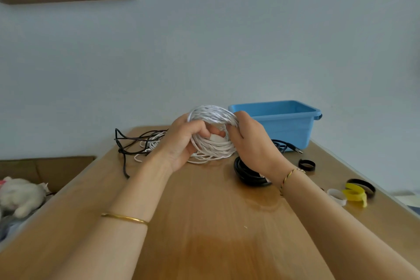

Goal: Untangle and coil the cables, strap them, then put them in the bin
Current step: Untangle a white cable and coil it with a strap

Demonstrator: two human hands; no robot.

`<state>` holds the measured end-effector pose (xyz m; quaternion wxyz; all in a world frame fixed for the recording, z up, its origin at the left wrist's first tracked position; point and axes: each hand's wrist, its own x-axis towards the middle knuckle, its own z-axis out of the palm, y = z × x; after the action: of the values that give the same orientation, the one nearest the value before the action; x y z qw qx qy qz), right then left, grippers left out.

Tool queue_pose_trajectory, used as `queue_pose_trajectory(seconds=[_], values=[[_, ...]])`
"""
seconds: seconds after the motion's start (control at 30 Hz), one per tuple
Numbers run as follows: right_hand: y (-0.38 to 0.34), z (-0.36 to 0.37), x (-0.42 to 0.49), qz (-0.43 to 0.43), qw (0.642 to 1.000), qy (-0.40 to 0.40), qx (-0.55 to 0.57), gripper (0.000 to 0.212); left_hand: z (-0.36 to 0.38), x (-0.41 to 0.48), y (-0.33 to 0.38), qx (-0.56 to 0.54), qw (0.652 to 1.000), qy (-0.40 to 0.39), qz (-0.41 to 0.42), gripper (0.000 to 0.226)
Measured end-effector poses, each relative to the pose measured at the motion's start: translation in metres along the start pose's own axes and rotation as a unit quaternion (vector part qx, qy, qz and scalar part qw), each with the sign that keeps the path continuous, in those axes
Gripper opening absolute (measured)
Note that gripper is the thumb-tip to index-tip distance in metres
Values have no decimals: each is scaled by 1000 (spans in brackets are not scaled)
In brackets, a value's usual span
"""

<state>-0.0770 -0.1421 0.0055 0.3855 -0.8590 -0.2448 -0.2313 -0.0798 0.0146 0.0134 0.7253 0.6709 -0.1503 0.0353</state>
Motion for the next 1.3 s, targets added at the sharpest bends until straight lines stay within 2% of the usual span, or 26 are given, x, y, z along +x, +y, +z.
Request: queue_pose_trajectory(seconds=[0.1,0.2,0.23,0.33,0.43,0.53,0.63,0.73,0.8,0.87,0.93,1.07,1.13,1.23,1.3], values=[[10,-2,-7,0,1000,-18,-16,19,-6,-7,-5,16,998,-54,-27,49],[20,-4,-16,-15,998,-47,-47,19,-14,-11,-7,62,997,-45,-25,63],[21,-3,-18,-20,997,-56,-50,19,-13,-12,-7,91,995,-43,-21,62],[21,-2,-19,-28,996,-67,-44,21,-8,-11,-6,130,990,-51,-18,41],[22,1,-17,-22,997,-62,-38,20,-6,-7,-11,52,997,-37,-31,45],[25,9,-14,11,998,-46,-29,21,0,-1,-17,-37,998,-22,-41,35],[33,15,-11,45,998,-41,-5,20,6,8,-19,-50,997,-17,-57,34],[38,15,-12,60,997,-34,44,24,8,14,-21,-26,998,-23,-60,41],[39,10,-13,79,986,-40,141,21,6,17,-22,-32,998,-31,-51,40],[40,2,-15,110,947,-63,293,17,4,19,-21,-44,997,-46,-40,32],[41,-3,-16,117,919,-71,369,24,3,20,-20,-56,996,-55,-34,32],[41,4,-18,157,922,-11,354,35,8,21,-21,-81,995,-52,-26,24],[37,9,-18,163,935,25,314,40,11,23,-22,-100,994,-39,-21,19],[32,15,-18,127,963,46,232,45,15,26,-25,-124,992,-19,-7,12],[30,15,-17,101,967,51,227,42,17,27,-25,-135,991,-18,-4,12]])
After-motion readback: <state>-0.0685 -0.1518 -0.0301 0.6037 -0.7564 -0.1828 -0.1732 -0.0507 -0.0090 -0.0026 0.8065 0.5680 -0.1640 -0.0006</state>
